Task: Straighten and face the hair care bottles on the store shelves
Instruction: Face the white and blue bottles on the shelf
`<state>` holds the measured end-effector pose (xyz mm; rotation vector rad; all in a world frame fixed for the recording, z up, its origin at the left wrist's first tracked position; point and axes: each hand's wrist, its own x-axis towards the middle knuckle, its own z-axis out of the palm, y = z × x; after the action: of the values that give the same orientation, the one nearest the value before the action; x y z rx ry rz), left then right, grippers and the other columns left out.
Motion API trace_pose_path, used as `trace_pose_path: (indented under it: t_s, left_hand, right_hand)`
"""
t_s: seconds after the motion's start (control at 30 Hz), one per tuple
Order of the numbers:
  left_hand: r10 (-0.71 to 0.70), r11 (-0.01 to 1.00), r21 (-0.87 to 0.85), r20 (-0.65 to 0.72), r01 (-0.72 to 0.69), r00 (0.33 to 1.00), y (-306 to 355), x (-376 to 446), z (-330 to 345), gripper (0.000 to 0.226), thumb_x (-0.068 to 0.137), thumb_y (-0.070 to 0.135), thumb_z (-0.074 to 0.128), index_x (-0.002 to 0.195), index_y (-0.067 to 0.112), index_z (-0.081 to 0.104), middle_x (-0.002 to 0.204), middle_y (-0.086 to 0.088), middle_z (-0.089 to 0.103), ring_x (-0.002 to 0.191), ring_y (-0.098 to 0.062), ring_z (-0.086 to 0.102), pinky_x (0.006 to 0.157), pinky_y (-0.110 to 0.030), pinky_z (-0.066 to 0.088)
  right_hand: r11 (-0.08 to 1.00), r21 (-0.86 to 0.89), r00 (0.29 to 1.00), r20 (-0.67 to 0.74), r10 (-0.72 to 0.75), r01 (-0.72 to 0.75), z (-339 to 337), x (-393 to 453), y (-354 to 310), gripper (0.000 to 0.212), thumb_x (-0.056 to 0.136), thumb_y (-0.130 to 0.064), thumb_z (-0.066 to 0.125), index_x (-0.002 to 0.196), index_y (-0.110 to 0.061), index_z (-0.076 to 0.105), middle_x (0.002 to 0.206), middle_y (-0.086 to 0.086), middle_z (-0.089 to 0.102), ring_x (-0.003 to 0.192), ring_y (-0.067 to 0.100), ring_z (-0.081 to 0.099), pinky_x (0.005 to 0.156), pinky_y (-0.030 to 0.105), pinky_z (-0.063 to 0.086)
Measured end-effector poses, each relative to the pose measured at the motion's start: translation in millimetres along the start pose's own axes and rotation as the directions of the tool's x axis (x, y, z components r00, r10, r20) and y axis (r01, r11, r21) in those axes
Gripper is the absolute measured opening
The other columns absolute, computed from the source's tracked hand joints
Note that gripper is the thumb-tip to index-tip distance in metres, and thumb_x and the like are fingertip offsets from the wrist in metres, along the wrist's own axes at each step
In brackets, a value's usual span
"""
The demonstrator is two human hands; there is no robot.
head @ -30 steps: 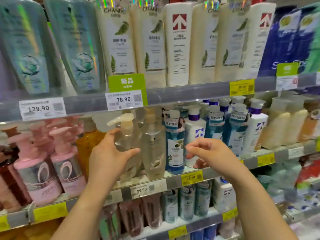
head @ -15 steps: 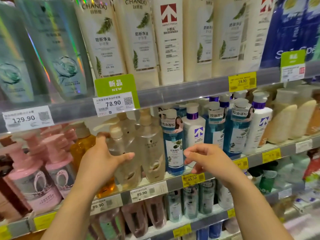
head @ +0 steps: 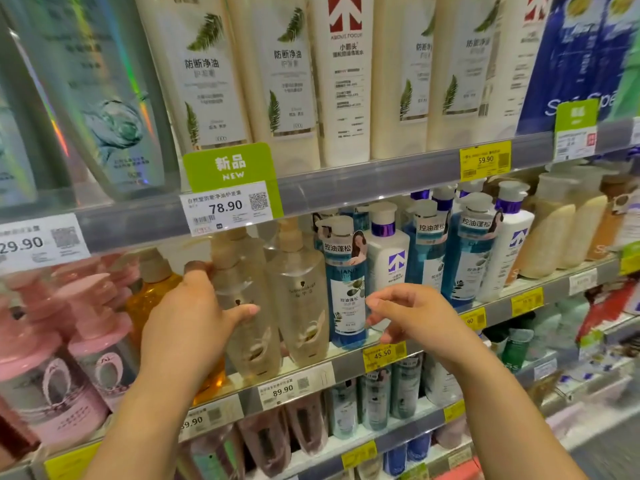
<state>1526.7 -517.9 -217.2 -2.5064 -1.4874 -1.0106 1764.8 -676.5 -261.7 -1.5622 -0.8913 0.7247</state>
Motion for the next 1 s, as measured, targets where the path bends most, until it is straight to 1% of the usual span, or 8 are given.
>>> trace_pose_path:
  t_s: [0.1, 0.17, 0.3, 0.5, 0.6, 0.7, 0.8, 1.0]
  left_hand:
    - [0.024, 0.999, 0.032, 0.008, -0.024, 1.0, -3.5, -1.0, 1.4, 0.081, 0.06, 0.066, 0.078, 0.107, 0.006, 0.052, 0.058, 0.004, 0.048, 0.051, -0.022, 0.048, 0.043, -0.025, 0.029]
    - [0.032, 0.999, 0.042, -0.009, -0.031, 0.999, -4.2, -3.0, 2.2, 0.08, 0.065, 0.064, 0.076, 0.115, 0.006, 0.055, 0.083, -0.012, 0.068, 0.073, -0.035, 0.064, 0.05, -0.03, 0.037]
    - [0.044, 0.999, 0.03, -0.041, -0.042, 0.998, -2.0, -11.0, 1.8, 0.08, 0.073, 0.058, 0.075, 0.128, 0.003, 0.056, 0.112, -0.018, 0.068, 0.098, -0.039, 0.064, 0.067, -0.04, 0.052]
    - [0.058, 0.986, -0.143, -0.155, -0.08, 0.986, 4.7, -30.6, 1.8, 0.064, 0.078, 0.036, 0.079, 0.129, 0.004, 0.058, 0.123, -0.015, 0.063, 0.109, -0.033, 0.061, 0.083, -0.042, 0.051]
    - [0.075, 0.951, -0.264, -0.3, -0.158, 0.951, 9.3, -42.2, 2.2, 0.046, 0.078, 0.026, 0.079, 0.119, 0.008, 0.064, 0.113, -0.009, 0.064, 0.085, -0.027, 0.063, 0.079, -0.023, 0.041]
    - [0.166, 0.906, -0.336, -0.278, -0.258, 0.946, 23.9, -48.2, 5.5, 0.033, 0.079, 0.026, 0.077, 0.108, 0.013, 0.069, 0.106, -0.002, 0.063, 0.058, -0.015, 0.055, 0.064, -0.014, 0.035]
    - [0.276, 0.855, -0.399, -0.189, -0.33, 0.942, 40.5, -52.8, 10.2, 0.028, 0.081, 0.034, 0.073, 0.104, 0.019, 0.07, 0.102, 0.005, 0.062, 0.052, -0.003, 0.049, 0.056, -0.015, 0.039]
    - [0.376, 0.787, -0.484, -0.115, -0.382, 0.92, 62.5, -65.9, 24.2, 0.018, 0.083, 0.04, 0.068, 0.096, 0.028, 0.069, 0.098, 0.016, 0.061, 0.053, -0.002, 0.052, 0.052, -0.023, 0.048]
  right_hand:
    - [0.999, 0.016, 0.995, -0.094, -0.042, 0.044, -2.9, 0.6, -3.2, 0.007, 0.094, -0.022, 0.069, 0.093, -0.019, 0.076, 0.084, 0.003, 0.078, 0.053, 0.014, 0.064, 0.062, 0.029, 0.058]
    - [0.996, 0.012, 0.983, -0.163, -0.08, 0.083, -4.3, 0.8, -4.4, 0.007, 0.093, -0.019, 0.07, 0.093, -0.02, 0.077, 0.087, 0.003, 0.078, 0.053, 0.015, 0.063, 0.061, 0.027, 0.055]
    - [0.992, 0.007, 0.971, -0.21, -0.118, 0.122, -4.7, -1.6, -4.8, 0.007, 0.093, -0.018, 0.071, 0.094, -0.019, 0.077, 0.091, 0.006, 0.076, 0.052, 0.015, 0.063, 0.062, 0.027, 0.055]
    - [0.991, 0.003, 0.971, -0.2, -0.127, 0.13, -1.7, -6.6, -3.3, 0.009, 0.093, -0.017, 0.071, 0.091, -0.021, 0.078, 0.089, 0.008, 0.076, 0.051, 0.014, 0.063, 0.057, 0.021, 0.053]
    - [0.993, 0.003, 0.975, -0.19, -0.114, 0.117, 0.5, -9.3, -0.7, 0.008, 0.093, -0.018, 0.071, 0.091, -0.022, 0.078, 0.091, 0.005, 0.077, 0.053, 0.015, 0.064, 0.06, 0.026, 0.056]
    - [0.994, 0.002, 0.974, -0.199, -0.11, 0.112, 0.0, -14.0, 4.2, 0.007, 0.092, -0.019, 0.071, 0.09, -0.022, 0.078, 0.091, 0.005, 0.077, 0.053, 0.015, 0.064, 0.06, 0.027, 0.056]
    - [0.994, 0.008, 0.97, -0.218, -0.106, 0.11, -4.2, -19.8, 9.6, 0.008, 0.092, -0.019, 0.072, 0.089, -0.023, 0.078, 0.088, 0.006, 0.077, 0.051, 0.015, 0.064, 0.059, 0.029, 0.057]
    - [0.993, 0.056, 0.964, -0.252, -0.084, 0.101, -13.5, -26.5, 28.2, 0.018, 0.091, -0.019, 0.074, 0.105, -0.03, 0.073, 0.088, -0.001, 0.075, 0.052, 0.016, 0.065, 0.057, 0.028, 0.056]
